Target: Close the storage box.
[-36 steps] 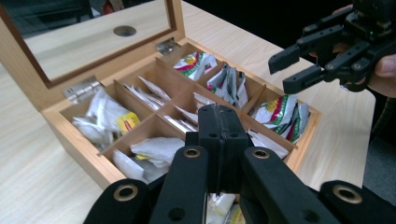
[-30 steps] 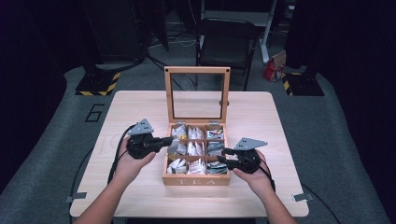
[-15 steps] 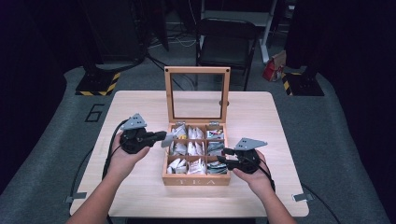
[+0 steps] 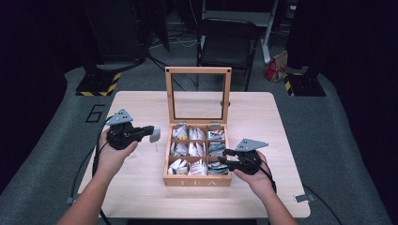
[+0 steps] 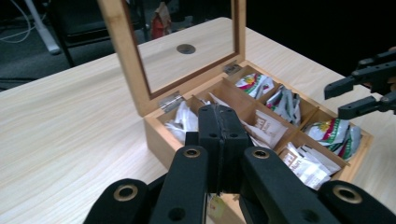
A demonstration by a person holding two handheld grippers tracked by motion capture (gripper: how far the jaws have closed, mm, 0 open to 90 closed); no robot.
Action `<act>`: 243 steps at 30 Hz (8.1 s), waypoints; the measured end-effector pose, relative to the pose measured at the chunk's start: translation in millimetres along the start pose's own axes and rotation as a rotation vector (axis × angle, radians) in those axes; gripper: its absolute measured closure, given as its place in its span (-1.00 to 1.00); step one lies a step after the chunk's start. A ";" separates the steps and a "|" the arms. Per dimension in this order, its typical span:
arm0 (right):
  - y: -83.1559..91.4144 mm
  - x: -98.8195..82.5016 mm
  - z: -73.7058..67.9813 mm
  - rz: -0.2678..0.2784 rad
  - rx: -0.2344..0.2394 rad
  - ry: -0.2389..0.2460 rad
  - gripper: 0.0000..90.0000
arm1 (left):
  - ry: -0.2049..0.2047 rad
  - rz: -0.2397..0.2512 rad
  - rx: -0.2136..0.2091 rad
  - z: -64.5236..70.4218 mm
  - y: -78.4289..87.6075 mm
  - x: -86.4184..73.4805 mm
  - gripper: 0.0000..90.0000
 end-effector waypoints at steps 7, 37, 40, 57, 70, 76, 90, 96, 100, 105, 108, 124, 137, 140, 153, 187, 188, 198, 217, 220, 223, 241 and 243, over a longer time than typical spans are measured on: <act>-0.7 -0.8 0.4 -0.005 -0.002 0.001 0.25 | 0.014 0.009 0.032 -11.6 7.3 0.6 1.00; -1.1 -1.0 0.4 -0.008 -0.011 -0.002 0.25 | 0.111 0.044 0.165 -69.6 47.6 -16.7 1.00; -1.0 -1.0 0.9 -0.008 -0.012 -0.003 0.25 | 0.126 0.046 0.174 -74.7 49.2 -20.1 1.00; -2.1 -0.6 0.0 -0.005 -0.009 0.005 0.25 | 0.191 0.036 0.230 -101.5 44.9 -46.8 1.00; -0.3 -0.7 0.8 -0.002 -0.007 0.009 0.25 | 0.208 0.028 0.243 -104.8 29.1 -63.7 1.00; -0.6 -0.9 1.1 -0.002 -0.008 0.007 0.25 | 0.215 0.007 0.245 -105.1 22.8 -73.2 1.00; -1.1 -1.5 0.2 -0.008 -0.010 -0.002 0.25 | 0.225 -0.037 0.251 -108.2 9.5 -93.8 1.00; -1.0 -1.1 1.0 -0.004 -0.011 0.002 0.25 | 0.230 -0.056 0.256 -110.0 6.2 -100.1 1.00; -1.3 -1.4 0.7 -0.006 -0.010 0.004 0.25 | 0.239 -0.067 0.270 -112.5 6.7 -104.2 0.92; -2.0 -1.3 -0.6 -0.005 -0.004 -0.006 0.24 | 0.254 -0.050 0.277 -114.1 10.5 -103.2 0.80; -2.0 -1.1 -0.8 -0.005 -0.004 -0.007 0.24 | 0.262 -0.056 0.269 -113.2 10.8 -104.0 0.68; -3.7 1.1 -1.7 -0.009 0.017 -0.017 0.10 | 0.232 -0.056 0.207 -93.7 6.4 -91.9 0.33; -6.0 1.8 -4.0 -0.044 0.043 -0.017 -0.10 | 0.180 -0.059 0.161 -71.8 0.9 -74.7 0.19; -4.9 2.9 -3.6 -0.039 0.044 -0.028 -0.12 | 0.183 -0.056 0.158 -69.2 -0.7 -71.8 0.17; -0.9 11.1 2.2 -0.027 0.029 -0.026 -0.17 | 0.126 -0.092 0.141 -53.9 -11.8 -62.4 0.02; 3.1 65.8 52.6 -0.031 -0.037 -0.054 -0.16 | 0.088 -0.067 0.024 -14.3 -26.1 -42.0 -0.08; 2.7 67.7 53.4 -0.030 -0.037 -0.059 -0.16 | 0.086 -0.067 0.026 -14.2 -25.9 -42.3 -0.08; -9.5 78.8 72.9 -0.036 -0.071 -0.058 -0.14 | 0.081 -0.061 0.010 -8.1 -25.8 -46.5 -0.06; -28.6 96.7 102.0 -0.047 -0.110 -0.102 -0.13 | 0.086 -0.076 0.019 -7.4 -26.4 -55.5 -0.04; -30.2 98.2 105.9 -0.047 -0.118 -0.102 -0.13 | 0.087 -0.074 0.018 -7.0 -25.7 -55.9 -0.05; -31.9 99.7 109.4 -0.035 -0.124 -0.111 -0.14 | 0.087 -0.071 0.014 -6.3 -24.6 -56.0 -0.05; -37.7 105.0 130.8 -0.031 -0.156 -0.143 -0.17 | 0.075 -0.081 0.024 -5.7 -23.7 -59.0 -0.05; -39.3 103.9 133.2 -0.034 -0.160 -0.147 -0.17 | 0.075 -0.078 0.026 -5.6 -23.3 -58.6 -0.05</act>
Point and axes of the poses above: each handheld gripper's, and its own axes: y roughly backward along the jaws, x roughly out of its top, z roughly to its right, the point moved 9 cm from there along -y, roughly forward along the jaws, and after that the axes turned 7 degrees about -z, right-handed, at the moved point
